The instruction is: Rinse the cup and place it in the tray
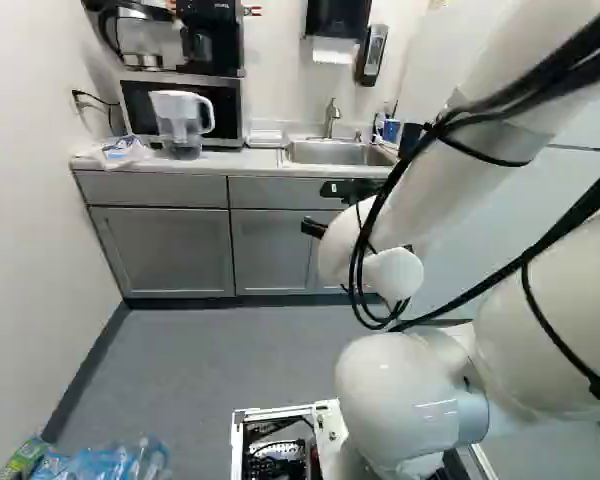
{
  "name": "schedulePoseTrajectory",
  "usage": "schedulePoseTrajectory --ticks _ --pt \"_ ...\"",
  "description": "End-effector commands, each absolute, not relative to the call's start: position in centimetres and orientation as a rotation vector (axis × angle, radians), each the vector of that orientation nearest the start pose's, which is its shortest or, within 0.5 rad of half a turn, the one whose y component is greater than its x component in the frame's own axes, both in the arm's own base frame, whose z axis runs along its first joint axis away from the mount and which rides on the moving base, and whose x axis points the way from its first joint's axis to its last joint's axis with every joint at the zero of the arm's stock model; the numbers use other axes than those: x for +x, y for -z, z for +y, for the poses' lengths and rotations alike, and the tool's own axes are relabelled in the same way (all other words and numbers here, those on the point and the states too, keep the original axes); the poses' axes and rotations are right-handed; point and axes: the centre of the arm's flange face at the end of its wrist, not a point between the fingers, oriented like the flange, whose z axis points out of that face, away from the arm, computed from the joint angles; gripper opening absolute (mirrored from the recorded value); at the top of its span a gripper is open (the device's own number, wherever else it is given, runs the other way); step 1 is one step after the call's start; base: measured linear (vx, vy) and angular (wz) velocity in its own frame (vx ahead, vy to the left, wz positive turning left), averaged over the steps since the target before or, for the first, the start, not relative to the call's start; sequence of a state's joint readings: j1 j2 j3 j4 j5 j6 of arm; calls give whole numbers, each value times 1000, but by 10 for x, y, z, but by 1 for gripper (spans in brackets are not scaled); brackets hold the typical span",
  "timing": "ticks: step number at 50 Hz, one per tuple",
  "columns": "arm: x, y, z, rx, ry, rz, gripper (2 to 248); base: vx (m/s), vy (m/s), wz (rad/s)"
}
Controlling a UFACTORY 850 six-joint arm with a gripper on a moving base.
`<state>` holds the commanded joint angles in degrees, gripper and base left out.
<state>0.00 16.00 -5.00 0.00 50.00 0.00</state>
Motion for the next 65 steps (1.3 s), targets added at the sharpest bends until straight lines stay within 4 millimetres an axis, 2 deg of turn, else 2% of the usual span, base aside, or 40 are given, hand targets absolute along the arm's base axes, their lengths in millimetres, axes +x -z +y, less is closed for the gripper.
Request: schedulePoseTrajectory --ticks 13,65 --pt "285 -372 0 -2551 1834 0 247 0 0 0" --pt "327 -423 0 -2432 1988 0 247 0 0 0"
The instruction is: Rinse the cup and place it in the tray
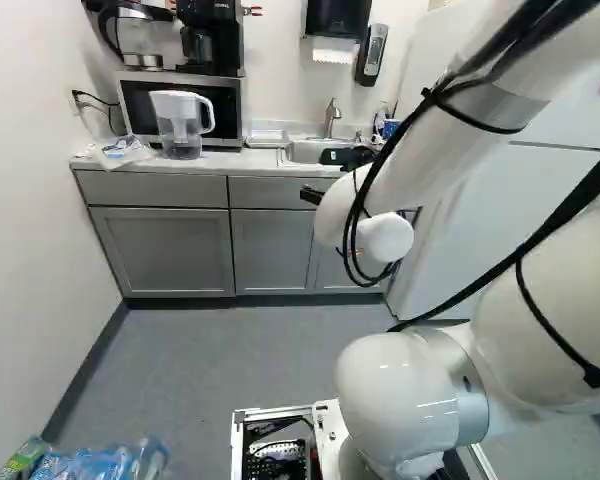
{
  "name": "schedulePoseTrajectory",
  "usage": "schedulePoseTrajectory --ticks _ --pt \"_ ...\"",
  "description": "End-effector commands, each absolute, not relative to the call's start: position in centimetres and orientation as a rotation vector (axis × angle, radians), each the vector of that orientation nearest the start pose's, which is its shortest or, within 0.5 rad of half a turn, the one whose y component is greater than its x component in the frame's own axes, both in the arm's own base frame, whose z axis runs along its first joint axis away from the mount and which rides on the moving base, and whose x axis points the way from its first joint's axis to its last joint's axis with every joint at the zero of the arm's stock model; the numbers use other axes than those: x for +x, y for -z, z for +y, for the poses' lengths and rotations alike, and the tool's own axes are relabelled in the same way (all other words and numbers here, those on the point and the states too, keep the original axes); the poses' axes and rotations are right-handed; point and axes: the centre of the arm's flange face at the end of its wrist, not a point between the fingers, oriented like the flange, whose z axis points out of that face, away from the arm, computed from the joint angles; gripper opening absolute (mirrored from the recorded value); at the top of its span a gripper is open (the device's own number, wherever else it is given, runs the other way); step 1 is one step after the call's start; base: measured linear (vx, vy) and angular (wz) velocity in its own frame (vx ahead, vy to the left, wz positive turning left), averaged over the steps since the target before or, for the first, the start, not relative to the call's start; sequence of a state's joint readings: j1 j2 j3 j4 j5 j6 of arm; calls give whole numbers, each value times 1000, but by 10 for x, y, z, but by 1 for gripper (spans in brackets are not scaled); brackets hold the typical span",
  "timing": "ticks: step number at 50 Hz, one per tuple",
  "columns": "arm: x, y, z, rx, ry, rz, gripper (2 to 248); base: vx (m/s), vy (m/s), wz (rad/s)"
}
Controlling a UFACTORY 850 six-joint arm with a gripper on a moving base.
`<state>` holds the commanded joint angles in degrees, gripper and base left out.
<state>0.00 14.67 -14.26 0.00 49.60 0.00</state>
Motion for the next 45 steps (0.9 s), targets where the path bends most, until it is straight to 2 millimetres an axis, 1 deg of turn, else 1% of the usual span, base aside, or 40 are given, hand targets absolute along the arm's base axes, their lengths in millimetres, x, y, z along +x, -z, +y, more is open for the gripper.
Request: schedulePoseTrajectory --ticks 45 --pt "361 -464 0 -2397 2030 0 247 0 0 0"
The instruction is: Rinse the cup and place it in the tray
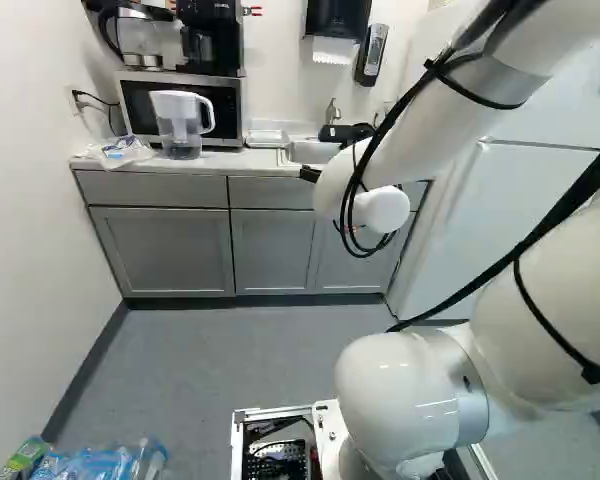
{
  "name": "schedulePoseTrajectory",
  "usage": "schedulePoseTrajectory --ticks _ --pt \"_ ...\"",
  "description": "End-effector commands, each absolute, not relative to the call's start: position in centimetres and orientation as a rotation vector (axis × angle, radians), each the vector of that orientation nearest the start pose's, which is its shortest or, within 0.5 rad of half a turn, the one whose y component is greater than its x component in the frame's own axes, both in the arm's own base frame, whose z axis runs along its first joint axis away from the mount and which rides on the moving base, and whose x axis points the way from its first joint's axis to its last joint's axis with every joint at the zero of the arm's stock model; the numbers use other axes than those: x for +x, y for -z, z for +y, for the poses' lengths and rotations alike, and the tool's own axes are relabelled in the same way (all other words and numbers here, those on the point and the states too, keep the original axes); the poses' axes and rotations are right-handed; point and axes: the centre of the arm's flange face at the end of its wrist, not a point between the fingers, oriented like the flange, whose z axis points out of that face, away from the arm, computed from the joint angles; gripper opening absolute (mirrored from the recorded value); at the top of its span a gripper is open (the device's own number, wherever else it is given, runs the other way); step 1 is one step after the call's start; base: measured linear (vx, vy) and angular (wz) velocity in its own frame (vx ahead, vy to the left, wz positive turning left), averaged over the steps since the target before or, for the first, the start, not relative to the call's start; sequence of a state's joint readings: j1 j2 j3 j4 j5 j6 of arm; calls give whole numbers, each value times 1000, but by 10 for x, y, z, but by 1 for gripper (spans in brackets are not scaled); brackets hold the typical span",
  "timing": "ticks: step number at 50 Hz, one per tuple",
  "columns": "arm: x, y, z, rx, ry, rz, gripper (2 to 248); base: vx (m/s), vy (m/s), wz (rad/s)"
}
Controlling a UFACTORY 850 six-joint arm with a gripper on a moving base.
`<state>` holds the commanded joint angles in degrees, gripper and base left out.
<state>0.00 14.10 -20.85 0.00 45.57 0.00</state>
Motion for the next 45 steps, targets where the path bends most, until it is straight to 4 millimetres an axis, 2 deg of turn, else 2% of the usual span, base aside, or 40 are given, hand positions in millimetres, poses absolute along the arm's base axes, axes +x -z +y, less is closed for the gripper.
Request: schedulePoseTrajectory --ticks 45 --pt "387 -505 0 -2372 2060 0 247 0 0 0"
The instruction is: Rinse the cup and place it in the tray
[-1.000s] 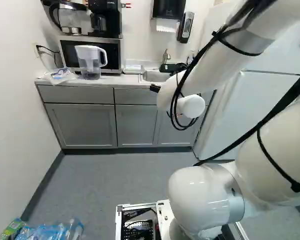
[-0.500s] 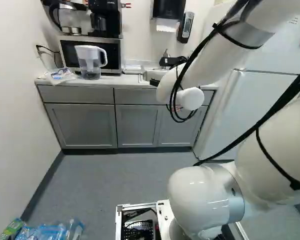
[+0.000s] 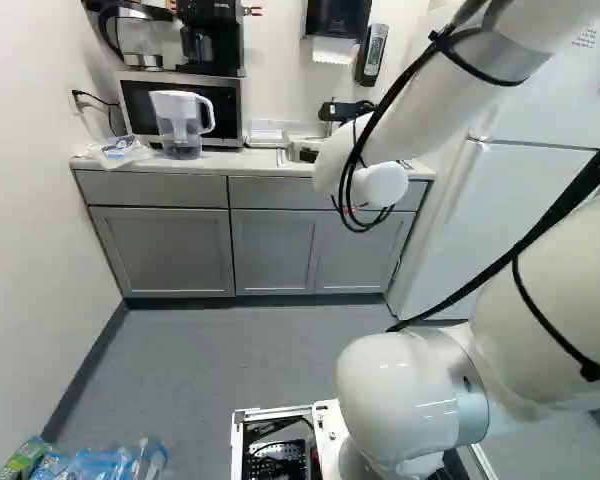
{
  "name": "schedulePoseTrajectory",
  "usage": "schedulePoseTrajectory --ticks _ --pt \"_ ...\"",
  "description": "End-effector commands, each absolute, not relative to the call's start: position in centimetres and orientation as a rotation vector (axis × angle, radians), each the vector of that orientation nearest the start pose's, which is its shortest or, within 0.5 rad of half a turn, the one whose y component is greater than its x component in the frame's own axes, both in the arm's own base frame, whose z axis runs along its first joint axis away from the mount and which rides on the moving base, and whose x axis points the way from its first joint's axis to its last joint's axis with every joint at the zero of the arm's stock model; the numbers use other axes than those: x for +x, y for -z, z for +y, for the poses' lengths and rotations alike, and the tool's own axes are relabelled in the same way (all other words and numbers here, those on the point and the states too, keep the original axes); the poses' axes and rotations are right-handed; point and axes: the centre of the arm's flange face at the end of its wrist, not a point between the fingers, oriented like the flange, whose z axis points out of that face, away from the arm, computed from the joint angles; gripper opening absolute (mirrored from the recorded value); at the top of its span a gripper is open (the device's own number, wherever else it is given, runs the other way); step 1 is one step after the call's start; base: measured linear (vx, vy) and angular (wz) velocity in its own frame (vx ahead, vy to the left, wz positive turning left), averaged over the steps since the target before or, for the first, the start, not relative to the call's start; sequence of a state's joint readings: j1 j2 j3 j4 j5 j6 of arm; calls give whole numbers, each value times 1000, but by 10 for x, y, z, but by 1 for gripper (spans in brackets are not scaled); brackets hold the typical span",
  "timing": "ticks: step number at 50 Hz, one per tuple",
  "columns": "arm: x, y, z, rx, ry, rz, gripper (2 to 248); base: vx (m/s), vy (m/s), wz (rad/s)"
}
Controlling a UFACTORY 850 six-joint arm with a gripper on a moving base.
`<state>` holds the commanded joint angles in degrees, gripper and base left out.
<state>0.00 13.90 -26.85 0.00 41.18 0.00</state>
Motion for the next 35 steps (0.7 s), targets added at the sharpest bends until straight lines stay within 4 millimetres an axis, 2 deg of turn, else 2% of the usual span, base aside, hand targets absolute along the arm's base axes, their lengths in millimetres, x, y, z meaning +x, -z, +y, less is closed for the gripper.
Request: schedulePoseTrajectory --ticks 35 --pt "404 -534 0 -2395 2034 0 247 0 0 0"
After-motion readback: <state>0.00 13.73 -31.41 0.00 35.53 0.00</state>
